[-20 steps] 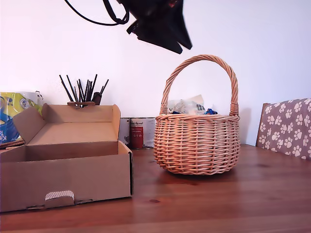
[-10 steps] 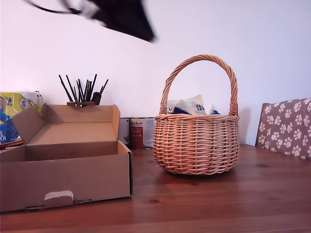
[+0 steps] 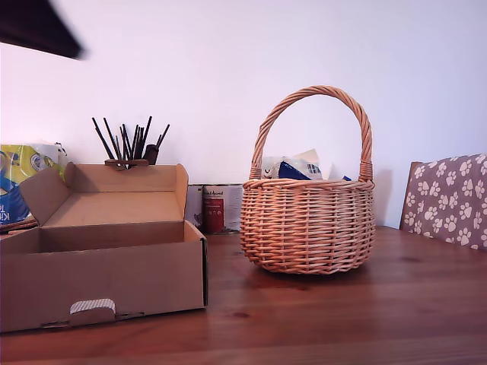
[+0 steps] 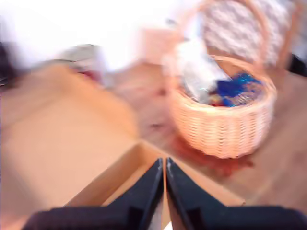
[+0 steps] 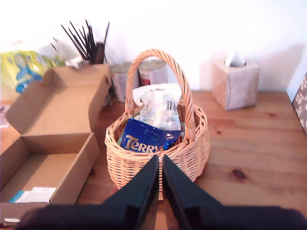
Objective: Move the bags of Easter eggs from the cardboard box on the left into the woven basket on the right side.
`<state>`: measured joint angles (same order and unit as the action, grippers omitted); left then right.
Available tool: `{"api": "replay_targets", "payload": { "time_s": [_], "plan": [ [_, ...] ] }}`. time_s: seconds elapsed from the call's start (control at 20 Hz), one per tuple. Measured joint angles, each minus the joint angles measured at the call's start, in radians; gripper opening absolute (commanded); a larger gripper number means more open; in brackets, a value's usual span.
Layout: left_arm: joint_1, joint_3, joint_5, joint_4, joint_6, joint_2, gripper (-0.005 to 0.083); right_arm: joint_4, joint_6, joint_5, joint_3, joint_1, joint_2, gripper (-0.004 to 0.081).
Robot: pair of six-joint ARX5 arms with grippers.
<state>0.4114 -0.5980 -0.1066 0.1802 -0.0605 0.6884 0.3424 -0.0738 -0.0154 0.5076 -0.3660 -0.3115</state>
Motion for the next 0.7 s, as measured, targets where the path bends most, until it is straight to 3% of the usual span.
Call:
{"api": "replay_targets", "payload": {
  "time_s": [0.25,0.7],
  "plan": [
    [-0.021,0.038,0.023,0.063,0.018,-0.208,-0.0019,-0.021,-0.002,0.0,0.0,0.0,0.016,-0.001],
    [-0.021,0.038,0.024,0.112,0.029,-0.181,-0.0019,0.17,-0.004,0.0,0.0,0.0,0.013,-0.001]
  ]
}}
